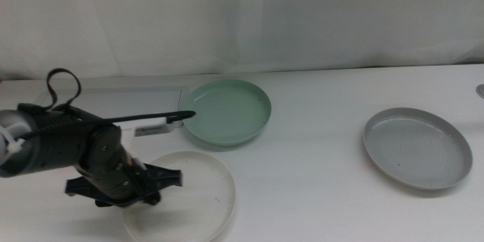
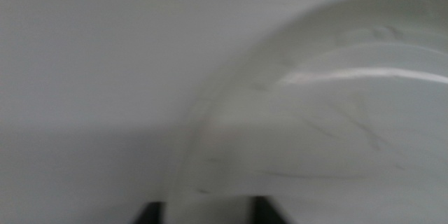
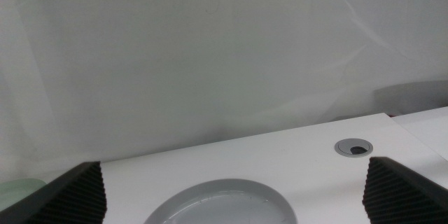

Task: Stack the three bowls on top of each other.

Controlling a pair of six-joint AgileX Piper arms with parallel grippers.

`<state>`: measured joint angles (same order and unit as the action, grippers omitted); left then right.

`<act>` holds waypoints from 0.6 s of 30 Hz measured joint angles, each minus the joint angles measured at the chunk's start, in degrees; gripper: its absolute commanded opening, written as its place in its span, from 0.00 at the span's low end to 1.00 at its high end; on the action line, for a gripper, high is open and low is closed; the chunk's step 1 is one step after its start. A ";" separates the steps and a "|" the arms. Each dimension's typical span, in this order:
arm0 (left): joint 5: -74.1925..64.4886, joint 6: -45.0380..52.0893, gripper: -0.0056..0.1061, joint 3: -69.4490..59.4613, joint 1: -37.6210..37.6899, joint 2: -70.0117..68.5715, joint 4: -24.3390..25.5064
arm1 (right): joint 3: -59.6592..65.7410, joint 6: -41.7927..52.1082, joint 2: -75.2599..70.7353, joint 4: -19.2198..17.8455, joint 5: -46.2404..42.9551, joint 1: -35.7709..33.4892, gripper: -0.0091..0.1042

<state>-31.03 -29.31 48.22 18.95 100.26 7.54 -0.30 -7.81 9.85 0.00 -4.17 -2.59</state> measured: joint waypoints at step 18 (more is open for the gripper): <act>-3.55 4.60 0.03 2.29 0.43 -4.67 -2.22 | 0.00 0.00 0.00 0.00 0.00 0.00 0.99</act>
<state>-34.57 -24.71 50.50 19.38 95.59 5.32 -0.30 -7.81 9.85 0.00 -4.17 -2.59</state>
